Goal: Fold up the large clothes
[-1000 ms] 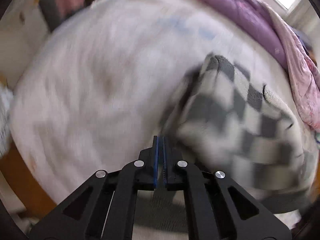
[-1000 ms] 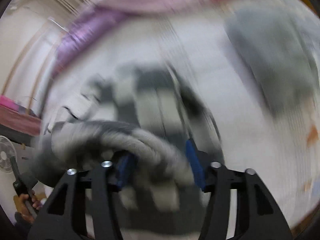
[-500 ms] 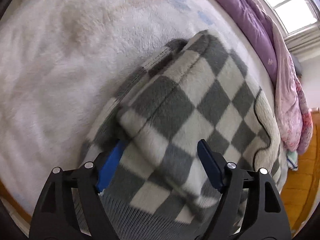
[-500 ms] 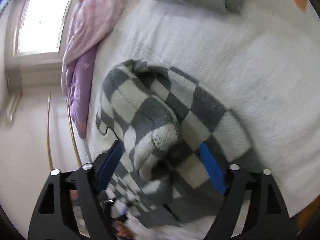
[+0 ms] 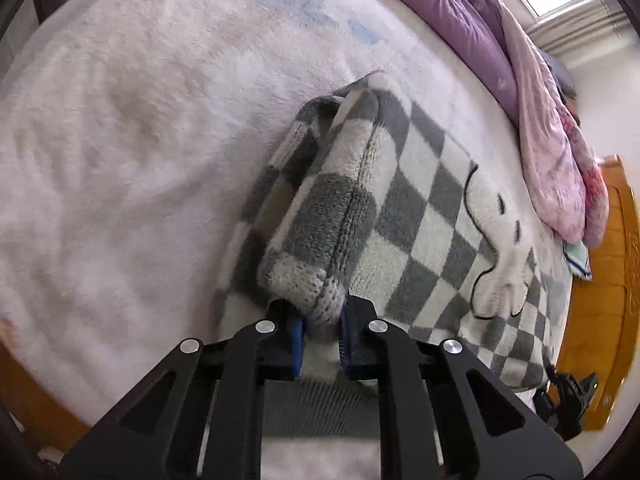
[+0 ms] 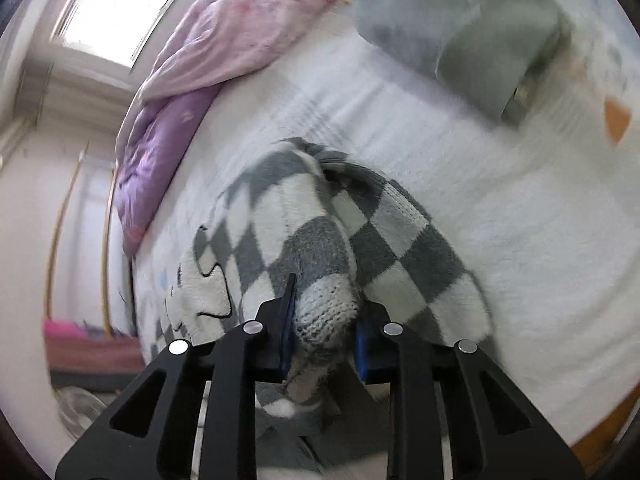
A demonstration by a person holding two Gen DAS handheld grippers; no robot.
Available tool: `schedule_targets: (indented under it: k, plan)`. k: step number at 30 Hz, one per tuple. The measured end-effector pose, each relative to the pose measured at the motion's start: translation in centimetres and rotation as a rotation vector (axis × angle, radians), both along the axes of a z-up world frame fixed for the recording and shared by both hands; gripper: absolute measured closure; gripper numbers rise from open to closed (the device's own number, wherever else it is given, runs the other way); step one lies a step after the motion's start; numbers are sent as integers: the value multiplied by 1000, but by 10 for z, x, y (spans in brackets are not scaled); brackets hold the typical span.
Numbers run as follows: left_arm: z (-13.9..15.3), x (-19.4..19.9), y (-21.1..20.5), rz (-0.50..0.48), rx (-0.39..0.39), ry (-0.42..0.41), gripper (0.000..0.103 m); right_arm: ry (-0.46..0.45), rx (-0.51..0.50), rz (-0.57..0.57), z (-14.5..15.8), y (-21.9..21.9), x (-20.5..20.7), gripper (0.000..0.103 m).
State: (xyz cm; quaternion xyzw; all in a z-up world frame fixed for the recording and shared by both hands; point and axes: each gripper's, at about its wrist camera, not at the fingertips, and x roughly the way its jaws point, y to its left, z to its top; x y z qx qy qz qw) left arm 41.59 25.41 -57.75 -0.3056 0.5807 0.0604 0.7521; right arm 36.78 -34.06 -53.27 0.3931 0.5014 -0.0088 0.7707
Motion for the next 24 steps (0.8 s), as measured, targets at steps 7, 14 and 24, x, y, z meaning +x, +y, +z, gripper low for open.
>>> schedule_targets:
  k: [7,14,24]
  plan:
    - [-45,-42,-2,-45,34,155,88,167,-169,62,-58,-3,-43,75]
    - [-66,-42,-12,5,50,110,42,293,-279,18,-68,-6,-36,46]
    - [-59,-78,-1,102,83,110,21,-25,-478,335,23,127,32,48]
